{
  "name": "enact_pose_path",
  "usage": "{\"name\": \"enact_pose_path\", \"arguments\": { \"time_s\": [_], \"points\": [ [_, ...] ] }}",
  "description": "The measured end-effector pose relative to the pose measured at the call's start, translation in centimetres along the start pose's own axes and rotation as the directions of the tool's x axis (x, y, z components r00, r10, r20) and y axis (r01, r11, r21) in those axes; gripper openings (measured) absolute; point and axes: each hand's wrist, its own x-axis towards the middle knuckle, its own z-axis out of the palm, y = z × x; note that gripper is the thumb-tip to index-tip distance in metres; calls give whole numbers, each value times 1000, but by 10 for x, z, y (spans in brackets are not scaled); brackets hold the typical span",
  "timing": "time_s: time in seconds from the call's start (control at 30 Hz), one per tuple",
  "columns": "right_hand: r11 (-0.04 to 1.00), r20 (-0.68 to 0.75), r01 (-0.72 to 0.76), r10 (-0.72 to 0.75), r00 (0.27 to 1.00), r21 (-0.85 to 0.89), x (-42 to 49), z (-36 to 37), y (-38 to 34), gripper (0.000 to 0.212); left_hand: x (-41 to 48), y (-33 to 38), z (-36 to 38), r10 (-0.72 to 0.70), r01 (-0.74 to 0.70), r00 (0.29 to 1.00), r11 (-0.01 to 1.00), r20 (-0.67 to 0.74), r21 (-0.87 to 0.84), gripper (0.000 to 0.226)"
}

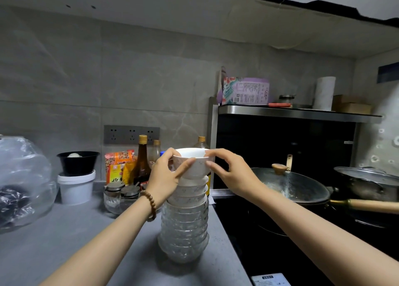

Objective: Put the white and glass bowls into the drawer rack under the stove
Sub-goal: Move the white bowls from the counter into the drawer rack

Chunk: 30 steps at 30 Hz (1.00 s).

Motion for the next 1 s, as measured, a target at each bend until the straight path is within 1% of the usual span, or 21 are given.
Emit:
{"name": "enact_pose_path", "arguments": {
  "time_s": [0.07,0.13,0.2,0.27,0.33,0.43,0.5,0.63,0.7,0.73,0.8,0.87,0.9,1.0],
  "points": [
    [994,-4,45,-45,999,-97,-5,-19,1,22,-2,10,9,5,-3,1000,998,28,-66,49],
    [989,30,58,-54,998,-134,-16,-39,2,21,-7,20,21,2,8,997,992,76,-127,54],
    [995,71,41,-35,997,-95,-31,-61,4,17,-13,30,38,-20,49,990,977,141,-206,55],
    [998,111,0,6,994,-59,-48,-84,8,13,-21,41,59,-50,108,977,955,206,-278,51],
    [999,150,-52,54,987,-13,-67,-106,15,12,-29,49,83,-71,160,958,936,278,-312,46],
    [963,176,-192,159,972,192,-102,-136,27,21,-46,59,122,-81,235,907,911,412,-339,41],
    [928,174,-266,226,959,259,-130,-155,37,24,-60,66,152,-111,289,871,903,478,-317,53],
    [876,157,-387,356,921,287,-188,-183,61,26,-93,77,214,-180,435,779,845,601,-311,77],
    [822,125,-458,443,888,338,-217,-192,76,26,-108,78,241,-221,495,729,824,648,-276,88],
    [791,109,-494,490,865,362,-231,-196,84,26,-116,77,254,-239,518,702,818,671,-250,88],
    [717,78,-563,587,806,411,-258,-201,100,29,-131,74,280,-249,548,650,809,718,-215,78],
    [636,68,-622,673,737,457,-283,-204,117,36,-147,69,304,-232,560,617,801,752,-212,61],
    [593,75,-650,709,701,476,-295,-204,125,39,-155,67,315,-231,566,599,799,766,-201,56],
    [483,134,-723,779,612,494,-329,-203,148,42,-181,54,340,-259,617,536,769,803,-164,57]
  ]
}}
